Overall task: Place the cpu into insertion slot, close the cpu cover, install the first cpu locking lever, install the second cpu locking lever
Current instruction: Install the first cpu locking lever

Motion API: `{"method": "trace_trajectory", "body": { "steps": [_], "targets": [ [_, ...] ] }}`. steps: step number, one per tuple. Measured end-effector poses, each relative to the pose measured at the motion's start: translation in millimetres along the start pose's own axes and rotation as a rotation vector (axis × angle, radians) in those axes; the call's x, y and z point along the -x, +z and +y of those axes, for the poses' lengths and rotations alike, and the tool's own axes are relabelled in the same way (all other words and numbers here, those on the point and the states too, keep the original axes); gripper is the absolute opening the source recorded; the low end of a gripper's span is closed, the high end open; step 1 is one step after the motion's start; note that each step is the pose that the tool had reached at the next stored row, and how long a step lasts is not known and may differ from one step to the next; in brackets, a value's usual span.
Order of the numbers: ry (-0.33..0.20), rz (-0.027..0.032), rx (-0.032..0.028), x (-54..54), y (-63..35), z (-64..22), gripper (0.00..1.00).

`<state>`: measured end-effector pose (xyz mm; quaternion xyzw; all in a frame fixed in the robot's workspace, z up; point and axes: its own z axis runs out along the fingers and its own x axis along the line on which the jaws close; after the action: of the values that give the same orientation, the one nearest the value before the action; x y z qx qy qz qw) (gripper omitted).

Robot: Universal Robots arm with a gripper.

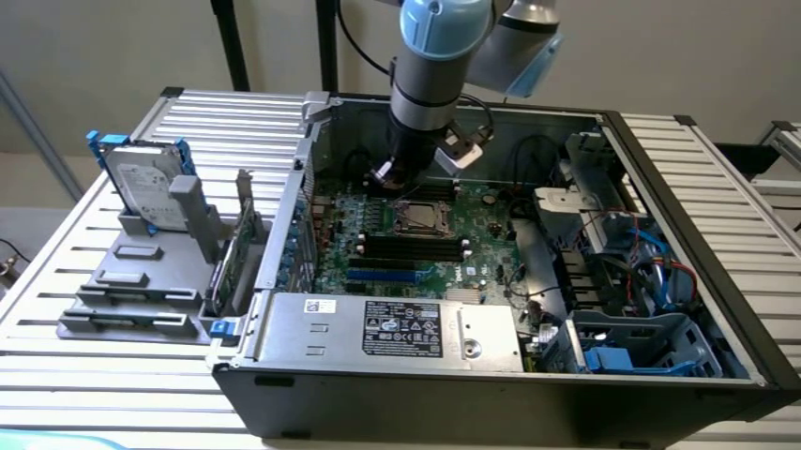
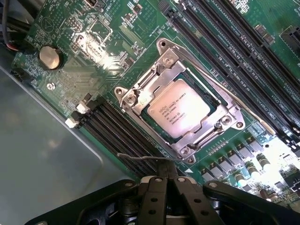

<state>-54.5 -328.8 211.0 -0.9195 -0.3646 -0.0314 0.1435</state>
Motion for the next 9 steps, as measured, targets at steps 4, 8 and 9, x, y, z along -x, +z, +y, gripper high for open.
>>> {"method": "trace_trajectory", "body": {
  "steps": [4,8,9],
  "targets": [
    [0.000,-0.0046,0.0046,-2.6,1.0,2.0,0.11],
    [-0.002,-0.0082,0.0077,-5.8,2.5,3.8,0.11],
    [-0.002,-0.0088,0.0083,-6.0,3.3,3.8,0.11]
  ]
}}
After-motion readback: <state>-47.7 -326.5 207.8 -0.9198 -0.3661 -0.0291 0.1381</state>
